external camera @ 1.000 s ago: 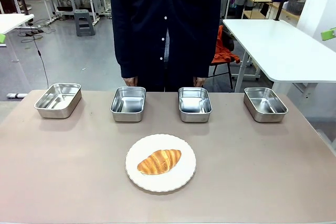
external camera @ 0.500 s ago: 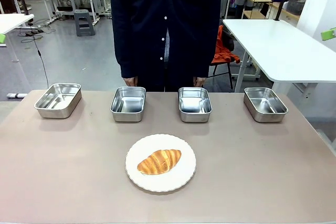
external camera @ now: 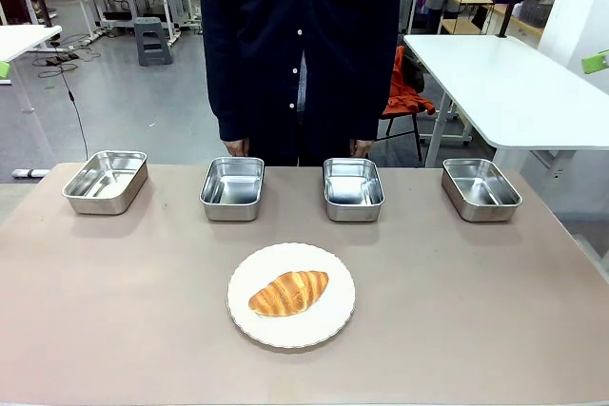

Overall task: Place the bread in the container.
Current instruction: Place the Butter Roll into the Airtight Container indicated by the human.

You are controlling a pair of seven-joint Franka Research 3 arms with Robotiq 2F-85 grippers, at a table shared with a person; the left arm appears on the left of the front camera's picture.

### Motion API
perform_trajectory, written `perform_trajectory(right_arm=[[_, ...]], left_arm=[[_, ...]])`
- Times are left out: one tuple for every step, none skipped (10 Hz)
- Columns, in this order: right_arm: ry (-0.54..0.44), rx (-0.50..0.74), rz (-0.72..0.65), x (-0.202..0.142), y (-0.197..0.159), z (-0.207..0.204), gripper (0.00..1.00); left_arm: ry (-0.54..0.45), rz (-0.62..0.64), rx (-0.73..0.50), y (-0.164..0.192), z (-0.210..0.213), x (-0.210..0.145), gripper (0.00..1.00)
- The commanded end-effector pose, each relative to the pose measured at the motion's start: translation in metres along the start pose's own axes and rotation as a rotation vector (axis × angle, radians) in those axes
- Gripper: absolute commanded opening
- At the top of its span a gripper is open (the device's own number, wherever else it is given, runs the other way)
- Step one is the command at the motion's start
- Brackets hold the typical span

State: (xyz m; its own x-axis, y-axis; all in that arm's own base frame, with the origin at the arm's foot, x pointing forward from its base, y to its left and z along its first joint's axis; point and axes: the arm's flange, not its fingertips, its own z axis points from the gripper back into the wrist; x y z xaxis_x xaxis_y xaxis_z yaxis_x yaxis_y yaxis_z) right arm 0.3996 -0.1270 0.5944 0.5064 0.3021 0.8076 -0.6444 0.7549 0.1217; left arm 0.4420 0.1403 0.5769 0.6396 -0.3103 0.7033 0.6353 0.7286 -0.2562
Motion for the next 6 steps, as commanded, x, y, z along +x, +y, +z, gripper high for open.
perform_trajectory(right_arm=[[-0.023, 0.010, 0.017, 0.0010, -0.0021, -0.0016, 1.00], [-0.023, 0.010, 0.017, 0.0010, -0.0021, -0.0016, 1.00], [-0.023, 0.010, 0.017, 0.0010, -0.0021, -0.0016, 1.00], [-0.023, 0.010, 0.017, 0.0010, -0.0021, -0.0016, 1.00], [-0.023, 0.010, 0.017, 0.0010, -0.0021, -0.0016, 1.00], [-0.023, 0.010, 0.017, 0.0010, -0.0021, -0.0016, 1.00]], left_arm=[[-0.011, -0.005, -0.007, 0.0010, 0.0018, -0.0015, 1.00], [-0.011, -0.005, -0.007, 0.0010, 0.0018, -0.0015, 1.00], [-0.011, -0.005, -0.007, 0.0010, 0.0018, -0.0015, 1.00], [-0.011, -0.005, -0.007, 0.0010, 0.0018, -0.0015, 1.00], [-0.011, -0.005, -0.007, 0.0010, 0.0018, -0.0015, 1.00], [-0.011, -0.005, -0.007, 0.0010, 0.0018, -0.0015, 1.00]])
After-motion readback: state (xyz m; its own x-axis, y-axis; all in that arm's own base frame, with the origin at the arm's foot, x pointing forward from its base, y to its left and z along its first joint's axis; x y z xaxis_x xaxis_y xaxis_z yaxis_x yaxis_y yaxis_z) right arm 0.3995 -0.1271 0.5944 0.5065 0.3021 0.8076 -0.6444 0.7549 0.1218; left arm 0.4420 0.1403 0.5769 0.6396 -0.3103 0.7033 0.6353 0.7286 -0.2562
